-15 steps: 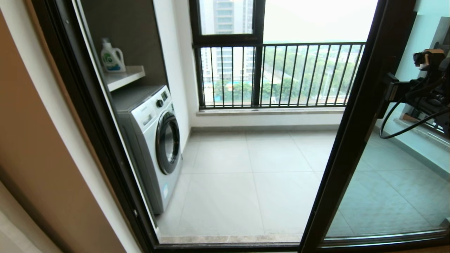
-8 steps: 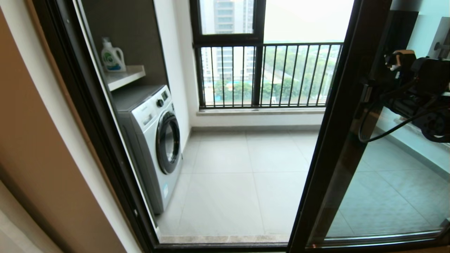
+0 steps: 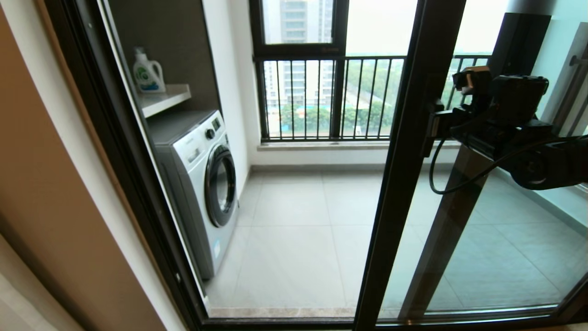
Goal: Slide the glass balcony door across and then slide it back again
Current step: Close the slid door
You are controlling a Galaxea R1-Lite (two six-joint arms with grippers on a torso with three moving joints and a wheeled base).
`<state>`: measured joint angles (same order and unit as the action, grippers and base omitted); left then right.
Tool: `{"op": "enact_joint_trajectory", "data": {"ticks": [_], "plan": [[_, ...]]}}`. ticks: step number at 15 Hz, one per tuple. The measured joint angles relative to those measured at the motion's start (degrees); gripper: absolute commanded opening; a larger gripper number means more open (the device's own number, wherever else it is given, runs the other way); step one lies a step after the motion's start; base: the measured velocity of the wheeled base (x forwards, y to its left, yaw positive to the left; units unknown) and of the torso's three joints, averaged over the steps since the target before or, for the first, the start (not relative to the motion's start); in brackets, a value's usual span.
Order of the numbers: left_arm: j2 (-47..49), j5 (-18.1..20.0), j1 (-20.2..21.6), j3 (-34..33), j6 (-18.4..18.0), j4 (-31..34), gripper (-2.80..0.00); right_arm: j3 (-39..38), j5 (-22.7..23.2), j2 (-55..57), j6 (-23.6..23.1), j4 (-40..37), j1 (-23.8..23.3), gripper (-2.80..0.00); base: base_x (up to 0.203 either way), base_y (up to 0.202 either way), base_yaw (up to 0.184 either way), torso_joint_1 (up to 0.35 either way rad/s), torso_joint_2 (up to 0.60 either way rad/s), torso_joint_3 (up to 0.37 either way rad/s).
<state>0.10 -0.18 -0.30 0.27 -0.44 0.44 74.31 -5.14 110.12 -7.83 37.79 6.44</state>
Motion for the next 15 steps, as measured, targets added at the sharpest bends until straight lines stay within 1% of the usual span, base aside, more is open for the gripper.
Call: {"op": "enact_joint_trajectory", "data": {"ticks": [6,8,12,15], "plan": [[0.0,0.0,0.0,0.0,0.0,0.0,-2.8,2.1,-3.6,1.6,-0.6,0.0,7.6,-2.8,0.0,0.0,0.0,0.0,0.0,0.0],[0.0,0.0,0.0,0.0,0.0,0.0,-2.8,3.5,-5.0,2.5,-0.6,0.0,9.5,-2.8,0.0,0.0,0.0,0.0,0.0,0.0],[0.0,0.0,0.0,0.0,0.0,0.0,-2.8,5.1,-5.8,3.9,-0.5,0.1,13.0,-2.8,0.0,0.0,0.0,0.0,0.0,0.0],[0.0,0.0,0.0,0.0,0.0,0.0,-2.8,6.7,-7.9,5.2,-0.5,0.0,15.8,-2.8,0.0,0.0,0.0,0.0,0.0,0.0]]}}
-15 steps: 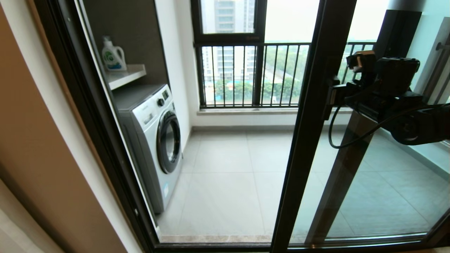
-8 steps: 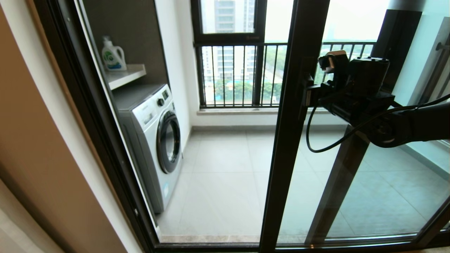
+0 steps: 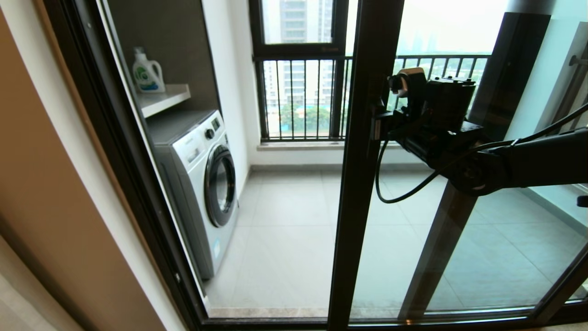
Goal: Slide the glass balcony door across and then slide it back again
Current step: Close the slid door
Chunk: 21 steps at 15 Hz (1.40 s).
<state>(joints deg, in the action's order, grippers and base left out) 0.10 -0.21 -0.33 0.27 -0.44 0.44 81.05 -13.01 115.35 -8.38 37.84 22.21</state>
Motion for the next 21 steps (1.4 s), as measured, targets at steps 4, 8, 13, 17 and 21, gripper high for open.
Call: {"op": "enact_joint_trajectory", "data": {"ticks": [4,8,13,17,21], "plan": [[0.0,0.0,0.0,0.0,0.0,0.0,-2.8,1.1,-0.5,1.6,0.0,0.1,2.8,-2.8,0.0,0.0,0.0,0.0,0.0,0.0],[0.0,0.0,0.0,0.0,0.0,0.0,-2.8,2.5,-1.4,3.1,0.0,-0.1,5.2,-2.8,0.0,0.0,0.0,0.0,0.0,0.0],[0.0,0.0,0.0,0.0,0.0,0.0,-2.8,4.1,-1.8,4.8,0.0,-0.1,7.8,-2.8,0.0,0.0,0.0,0.0,0.0,0.0],[0.0,0.0,0.0,0.0,0.0,0.0,-2.8,7.7,-3.0,7.3,-0.1,-0.3,10.2,-2.8,0.0,0.0,0.0,0.0,0.0,0.0],[0.0,0.0,0.0,0.0,0.0,0.0,-2.8,10.3,-3.3,9.1,-0.2,-0.5,12.6,-2.8,0.0,0.0,0.0,0.0,0.0,0.0]]}}
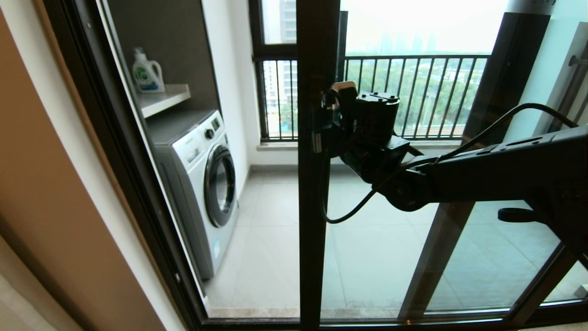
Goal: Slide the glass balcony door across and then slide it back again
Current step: Close the slid door
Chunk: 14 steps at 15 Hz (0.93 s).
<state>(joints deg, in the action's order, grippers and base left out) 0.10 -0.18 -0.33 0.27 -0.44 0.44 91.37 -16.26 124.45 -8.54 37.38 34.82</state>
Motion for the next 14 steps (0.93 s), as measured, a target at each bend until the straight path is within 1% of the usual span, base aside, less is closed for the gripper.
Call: {"op": "enact_joint_trajectory", "data": {"ticks": [2,4,9,11,14], "plan": [[0.0,0.0,0.0,0.0,0.0,0.0,-2.8,-0.5,0.3,0.2,0.0,-0.2,0.5,-2.8,0.0,0.0,0.0,0.0,0.0,0.0],[0.0,0.0,0.0,0.0,0.0,0.0,-2.8,-2.8,0.3,-0.7,0.0,-1.3,0.5,-2.8,0.0,0.0,0.0,0.0,0.0,0.0],[0.0,0.0,0.0,0.0,0.0,0.0,-2.8,-11.0,0.2,-6.5,0.1,-0.9,-3.1,-2.8,0.0,0.0,0.0,0.0,0.0,0.0],[0.0,0.0,0.0,0.0,0.0,0.0,-2.8,-15.9,0.2,-10.3,0.4,-0.7,-4.8,-2.8,0.0,0.0,0.0,0.0,0.0,0.0],[0.0,0.0,0.0,0.0,0.0,0.0,-2.8,-26.5,0.2,-19.6,0.6,0.1,-7.0,-2.8,0.0,0.0,0.0,0.0,0.0,0.0]]}}
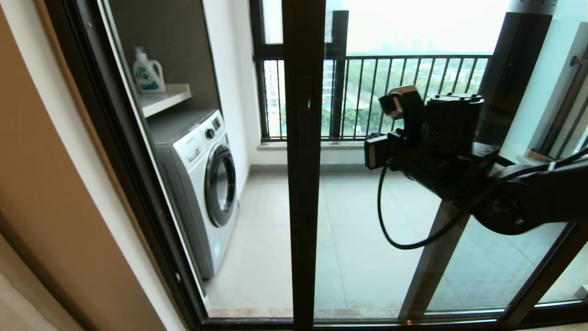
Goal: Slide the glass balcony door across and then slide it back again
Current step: Close the slid door
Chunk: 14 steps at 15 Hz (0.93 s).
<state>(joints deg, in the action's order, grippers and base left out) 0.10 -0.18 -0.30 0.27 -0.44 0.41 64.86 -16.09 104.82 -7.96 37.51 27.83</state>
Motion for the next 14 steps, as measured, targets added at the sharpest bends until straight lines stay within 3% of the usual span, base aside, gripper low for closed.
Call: {"op": "enact_joint_trajectory", "data": {"ticks": [5,9,11,14], "plan": [[0.0,0.0,0.0,0.0,0.0,0.0,-2.8,-18.3,-1.3,-26.8,-0.7,-2.0,-1.1,-2.8,0.0,0.0,0.0,0.0,0.0,0.0],[0.0,0.0,0.0,0.0,0.0,0.0,-2.8,-22.6,-4.2,-52.5,-1.5,-18.1,-3.0,-2.8,0.0,0.0,0.0,0.0,0.0,0.0],[0.0,0.0,0.0,0.0,0.0,0.0,-2.8,-21.2,-4.6,-63.8,-2.0,-29.7,-7.9,-2.8,0.0,0.0,0.0,0.0,0.0,0.0],[0.0,0.0,0.0,0.0,0.0,0.0,-2.8,-17.7,-1.9,-76.1,-3.8,-41.8,-22.0,-2.8,0.0,0.0,0.0,0.0,0.0,0.0]]}}
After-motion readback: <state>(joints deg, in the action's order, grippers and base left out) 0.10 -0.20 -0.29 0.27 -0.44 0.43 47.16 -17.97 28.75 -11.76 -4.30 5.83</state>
